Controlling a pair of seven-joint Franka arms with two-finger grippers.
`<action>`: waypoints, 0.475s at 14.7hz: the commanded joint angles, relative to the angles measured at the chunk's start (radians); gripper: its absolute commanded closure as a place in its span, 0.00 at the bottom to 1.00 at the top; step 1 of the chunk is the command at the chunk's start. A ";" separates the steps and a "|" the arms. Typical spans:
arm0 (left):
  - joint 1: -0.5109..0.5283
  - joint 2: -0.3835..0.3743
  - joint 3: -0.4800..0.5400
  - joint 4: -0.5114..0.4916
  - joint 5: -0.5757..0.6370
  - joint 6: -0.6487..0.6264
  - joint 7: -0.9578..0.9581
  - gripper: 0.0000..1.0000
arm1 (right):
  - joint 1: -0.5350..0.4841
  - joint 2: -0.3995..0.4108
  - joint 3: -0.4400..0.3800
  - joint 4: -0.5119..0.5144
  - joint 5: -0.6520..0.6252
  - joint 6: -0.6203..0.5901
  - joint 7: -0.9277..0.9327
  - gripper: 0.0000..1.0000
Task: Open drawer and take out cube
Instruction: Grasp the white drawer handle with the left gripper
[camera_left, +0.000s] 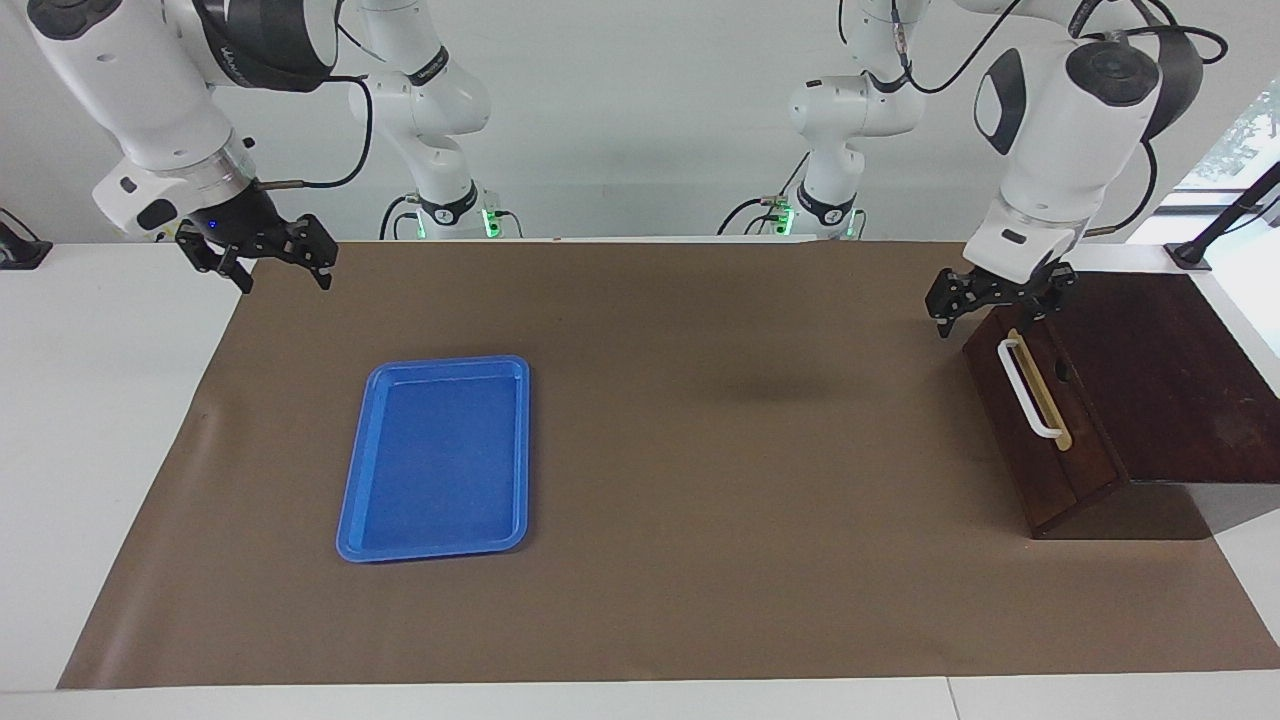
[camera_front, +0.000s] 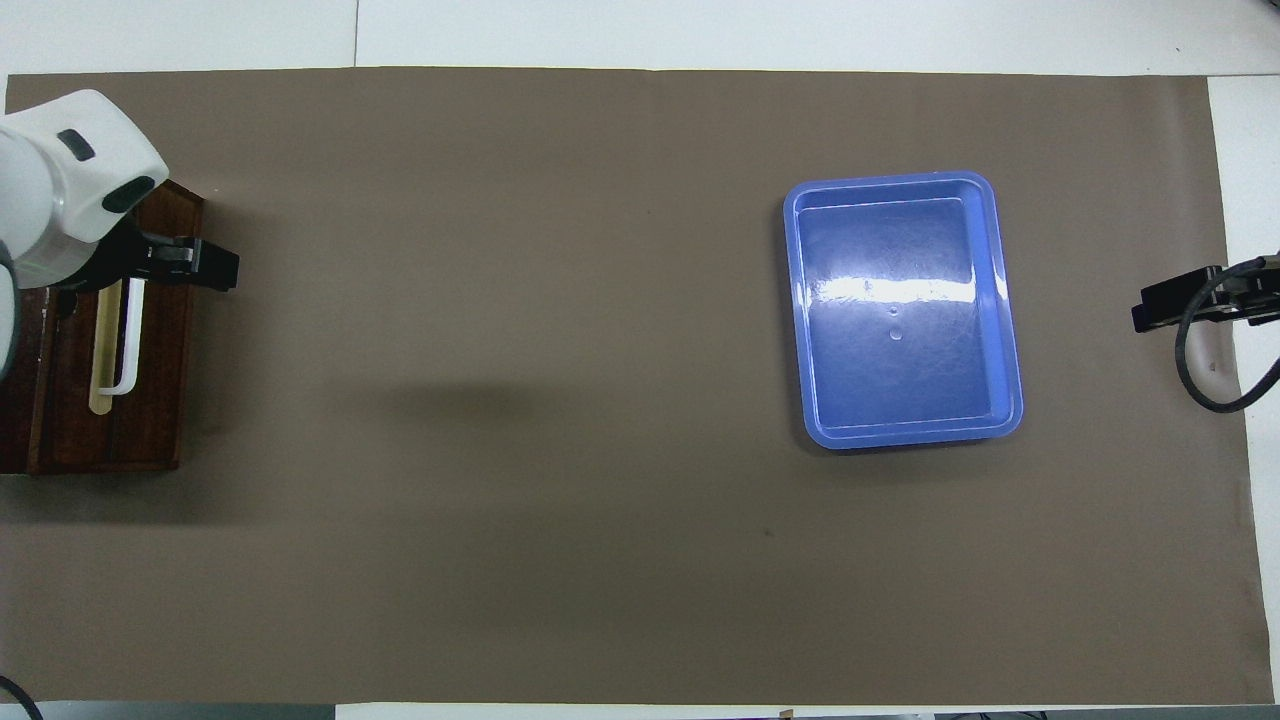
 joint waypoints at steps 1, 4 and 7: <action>-0.020 0.004 0.011 -0.063 0.095 0.073 0.004 0.00 | -0.017 -0.013 0.014 -0.010 -0.019 0.005 -0.023 0.00; -0.006 0.013 0.012 -0.168 0.184 0.179 0.004 0.00 | -0.019 -0.012 0.013 -0.010 -0.019 0.008 -0.019 0.00; 0.040 0.010 0.013 -0.206 0.187 0.213 0.005 0.00 | -0.022 -0.012 0.013 -0.010 -0.019 0.007 -0.020 0.00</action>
